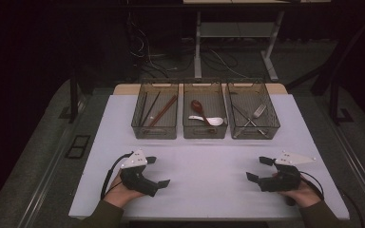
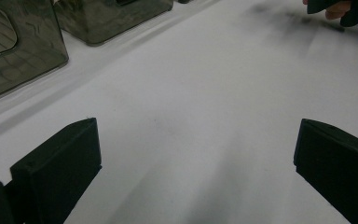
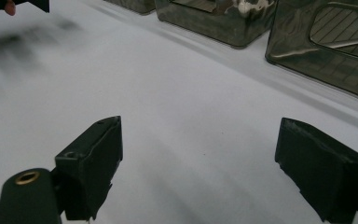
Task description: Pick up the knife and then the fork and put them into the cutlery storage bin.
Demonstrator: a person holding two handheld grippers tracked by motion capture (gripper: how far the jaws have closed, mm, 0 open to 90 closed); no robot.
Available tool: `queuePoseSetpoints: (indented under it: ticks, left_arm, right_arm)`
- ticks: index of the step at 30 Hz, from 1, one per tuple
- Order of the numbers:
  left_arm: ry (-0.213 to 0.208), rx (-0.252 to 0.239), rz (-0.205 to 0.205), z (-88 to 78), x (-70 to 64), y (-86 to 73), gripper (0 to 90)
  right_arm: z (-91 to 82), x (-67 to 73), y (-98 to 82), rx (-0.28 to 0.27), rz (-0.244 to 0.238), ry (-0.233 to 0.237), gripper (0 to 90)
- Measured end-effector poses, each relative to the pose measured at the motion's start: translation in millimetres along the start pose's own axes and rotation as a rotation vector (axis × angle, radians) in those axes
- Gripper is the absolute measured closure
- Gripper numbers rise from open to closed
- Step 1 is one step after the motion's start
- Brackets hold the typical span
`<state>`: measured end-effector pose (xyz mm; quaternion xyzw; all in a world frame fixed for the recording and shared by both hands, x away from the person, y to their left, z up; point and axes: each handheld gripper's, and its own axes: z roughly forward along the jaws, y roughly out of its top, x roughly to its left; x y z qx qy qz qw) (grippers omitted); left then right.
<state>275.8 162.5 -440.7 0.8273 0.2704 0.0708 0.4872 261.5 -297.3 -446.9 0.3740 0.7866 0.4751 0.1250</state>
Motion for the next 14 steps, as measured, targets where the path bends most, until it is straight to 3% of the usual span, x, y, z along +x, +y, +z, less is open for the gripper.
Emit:
queuePoseSetpoints:
  ticks: [14]
  left_arm:
    - [-0.001, 0.005, 0.001, 0.8, 0.1, -0.1, 0.0]
  right_arm:
    - [-0.9, 1.2, 0.8, -0.001, -0.016, 0.003, 14.6]
